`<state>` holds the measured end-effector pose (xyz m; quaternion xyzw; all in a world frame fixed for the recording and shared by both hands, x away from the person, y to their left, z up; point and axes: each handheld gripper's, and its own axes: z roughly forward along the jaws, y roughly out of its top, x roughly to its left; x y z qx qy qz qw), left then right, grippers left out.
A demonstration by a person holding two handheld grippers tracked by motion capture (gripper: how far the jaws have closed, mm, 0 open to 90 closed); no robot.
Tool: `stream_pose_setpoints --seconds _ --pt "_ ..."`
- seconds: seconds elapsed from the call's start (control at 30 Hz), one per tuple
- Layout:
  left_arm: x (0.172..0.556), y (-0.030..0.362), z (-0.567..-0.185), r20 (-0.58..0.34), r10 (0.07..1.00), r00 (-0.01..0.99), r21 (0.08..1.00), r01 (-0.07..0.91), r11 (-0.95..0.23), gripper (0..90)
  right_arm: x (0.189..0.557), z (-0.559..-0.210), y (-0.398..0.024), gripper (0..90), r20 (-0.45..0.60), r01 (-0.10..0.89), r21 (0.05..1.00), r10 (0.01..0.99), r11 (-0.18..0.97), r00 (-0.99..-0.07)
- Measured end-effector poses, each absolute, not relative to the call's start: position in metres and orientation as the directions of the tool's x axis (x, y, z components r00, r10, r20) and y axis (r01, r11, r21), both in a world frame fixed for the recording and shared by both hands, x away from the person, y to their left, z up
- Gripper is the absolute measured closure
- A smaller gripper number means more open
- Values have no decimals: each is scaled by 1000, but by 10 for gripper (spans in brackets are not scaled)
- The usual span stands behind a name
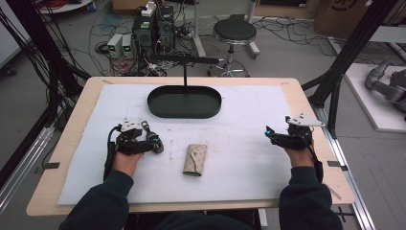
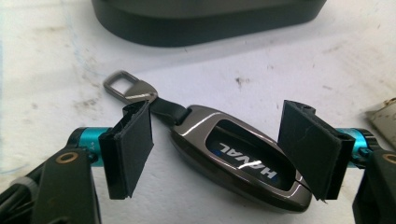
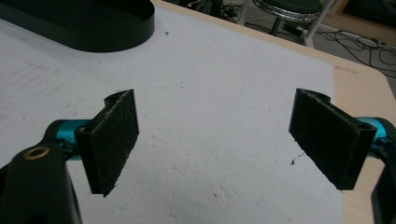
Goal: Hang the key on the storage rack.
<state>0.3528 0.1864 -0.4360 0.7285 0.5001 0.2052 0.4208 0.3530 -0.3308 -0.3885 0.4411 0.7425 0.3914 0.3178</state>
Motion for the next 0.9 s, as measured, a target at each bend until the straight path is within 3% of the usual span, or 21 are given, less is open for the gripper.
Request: stream_pose_setpoints --seconds 0.17,0.43,0.57,0.6,0.63,0.73,0.9 --pt "357 185 -440 -145 908 392 810 575 -119 240 355 -390 -328 163 -136 415 853 903 315 -407" --pt "359 176 -445 -126 894 431 791 587 -172 210 357 -392 -325 163 -139 421 848 901 323 -410" --pt "360 176 -446 -129 883 451 768 608 -198 291 357 -392 -326 163 -141 423 847 903 323 -407" --pt "360 177 -446 -139 877 459 760 618 -202 325 357 -392 -327 163 -139 423 848 903 320 -406" --pt "360 178 -446 -143 873 466 755 621 -208 417 356 -392 -328 163 -142 422 848 904 321 -404" --pt "361 185 -441 -112 855 506 721 634 -281 483 356 -392 -329 164 -142 422 848 905 320 -402" --pt "363 194 -438 -90 860 503 708 639 -300 484 355 -392 -329 165 -140 425 847 905 320 -402"
